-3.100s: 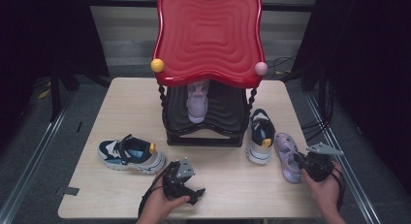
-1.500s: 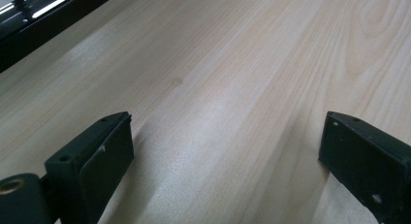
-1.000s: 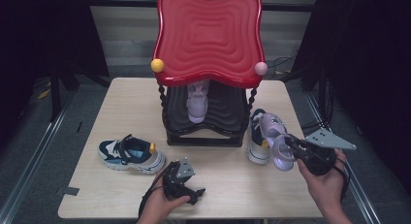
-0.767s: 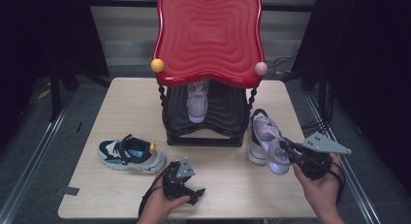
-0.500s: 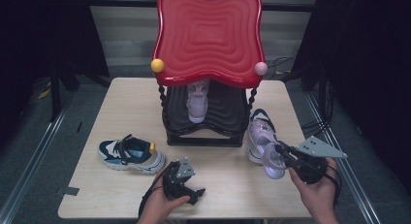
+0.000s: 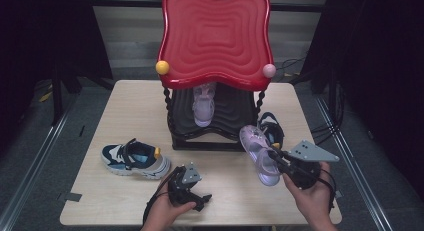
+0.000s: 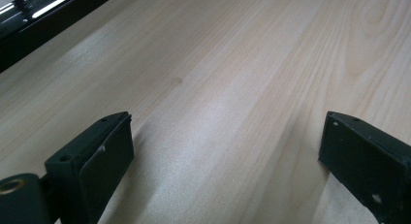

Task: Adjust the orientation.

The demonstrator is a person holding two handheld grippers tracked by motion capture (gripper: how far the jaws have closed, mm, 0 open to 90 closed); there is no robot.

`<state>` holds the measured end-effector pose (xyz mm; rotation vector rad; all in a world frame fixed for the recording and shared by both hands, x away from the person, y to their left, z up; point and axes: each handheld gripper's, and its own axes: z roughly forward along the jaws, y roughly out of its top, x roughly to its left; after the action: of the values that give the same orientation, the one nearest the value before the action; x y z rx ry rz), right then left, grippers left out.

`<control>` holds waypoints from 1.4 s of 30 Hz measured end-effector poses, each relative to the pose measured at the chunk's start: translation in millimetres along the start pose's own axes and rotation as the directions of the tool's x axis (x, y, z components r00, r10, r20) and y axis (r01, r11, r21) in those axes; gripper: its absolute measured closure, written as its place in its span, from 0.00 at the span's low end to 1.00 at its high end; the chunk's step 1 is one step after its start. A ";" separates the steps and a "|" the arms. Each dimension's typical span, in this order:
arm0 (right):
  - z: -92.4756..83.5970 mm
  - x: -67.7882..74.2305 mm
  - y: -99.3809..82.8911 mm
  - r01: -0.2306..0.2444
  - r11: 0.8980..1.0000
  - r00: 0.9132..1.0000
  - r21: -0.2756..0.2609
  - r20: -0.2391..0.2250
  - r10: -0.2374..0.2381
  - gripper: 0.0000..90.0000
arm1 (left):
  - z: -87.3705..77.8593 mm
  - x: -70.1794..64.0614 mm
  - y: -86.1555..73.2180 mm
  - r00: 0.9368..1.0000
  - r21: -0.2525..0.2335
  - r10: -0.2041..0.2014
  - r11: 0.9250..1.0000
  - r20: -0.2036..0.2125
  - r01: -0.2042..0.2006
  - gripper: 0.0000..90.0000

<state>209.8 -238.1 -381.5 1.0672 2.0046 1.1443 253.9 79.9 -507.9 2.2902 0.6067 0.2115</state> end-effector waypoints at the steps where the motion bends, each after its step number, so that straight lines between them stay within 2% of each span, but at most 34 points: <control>1: 2.2 1.5 1.4 0.006 1.000 1.000 -0.003 -0.006 -0.006 0.95 | 0.0 0.0 0.0 1.000 0.000 0.000 1.000 0.000 0.000 0.05; 9: 14.7 10.4 15.6 0.004 0.999 1.000 -0.035 -0.010 -0.004 0.95 | -0.3 0.1 -0.1 1.000 0.004 -0.001 1.000 -0.001 0.001 0.05; 19: 31.4 12.7 29.2 0.010 0.998 0.999 -0.056 0.042 -0.007 0.95 | -0.2 0.1 0.0 1.000 0.004 -0.001 1.000 -0.001 0.001 0.05; 28: 47.6 17.3 35.8 0.015 0.998 0.998 -0.065 0.067 -0.011 0.95 | -0.3 0.1 0.0 1.000 0.005 0.000 1.000 -0.001 0.000 0.05; 35: 60.6 24.9 46.0 0.010 0.996 0.993 -0.084 0.122 0.000 0.95 | -0.2 0.1 -0.1 1.000 0.004 0.000 1.000 -0.001 0.000 0.05; 40: 66.4 24.4 49.2 -0.009 0.994 0.988 -0.110 0.152 0.026 0.95 | -0.2 0.1 0.0 1.000 0.004 -0.001 1.000 -0.001 0.001 0.05; 42: 68.9 24.7 50.5 0.002 0.992 0.985 -0.125 0.171 0.020 0.95 | -0.2 0.2 0.0 1.000 0.005 0.000 1.000 -0.001 0.000 0.05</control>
<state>269.4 -173.0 -370.8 1.0738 1.7733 1.1260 254.0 80.1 -507.7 2.2946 0.6083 0.2115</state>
